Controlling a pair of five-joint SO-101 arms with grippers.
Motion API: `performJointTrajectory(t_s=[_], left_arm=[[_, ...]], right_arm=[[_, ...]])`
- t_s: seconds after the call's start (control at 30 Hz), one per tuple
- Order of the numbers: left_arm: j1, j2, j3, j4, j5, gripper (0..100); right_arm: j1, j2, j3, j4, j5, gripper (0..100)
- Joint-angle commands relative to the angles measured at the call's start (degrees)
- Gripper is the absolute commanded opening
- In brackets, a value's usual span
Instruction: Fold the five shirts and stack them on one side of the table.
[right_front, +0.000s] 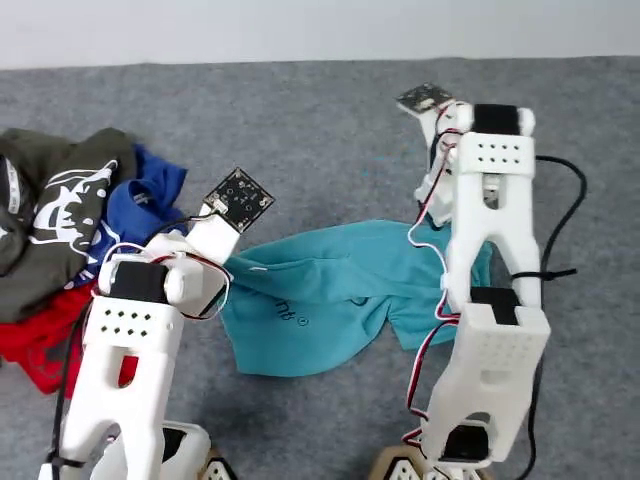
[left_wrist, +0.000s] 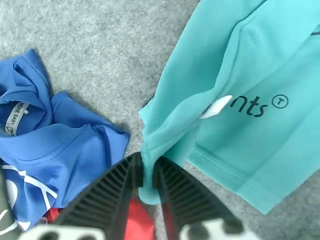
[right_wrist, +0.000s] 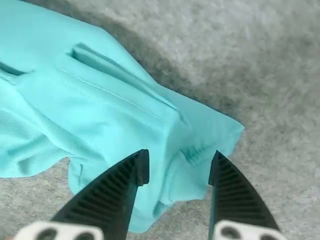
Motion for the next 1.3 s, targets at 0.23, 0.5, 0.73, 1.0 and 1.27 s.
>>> performJointTrajectory(t_s=[0.23,0.5,0.73,1.0,1.27], left_arm=[[0.0,-1.0,-0.3,-1.1,-0.1,0],[0.3,-1.0,-0.3,-1.1,-0.1,0],[0.3,-1.0,-0.3,-1.1,0.0,0],[0.3,-1.0,-0.2,-0.7,0.0,0],[0.3,-1.0,-0.2,-0.7,0.0,0]], right_arm=[[-1.5,-4.2,-0.2,2.3,-5.0,20.1],[-3.4,-2.8,4.1,1.9,-6.0,16.5],[-4.0,-0.5,4.1,-1.1,-6.2,16.2],[-3.8,0.0,4.4,-2.4,-6.2,16.2],[-3.0,3.3,4.2,-5.6,-6.2,16.1]])
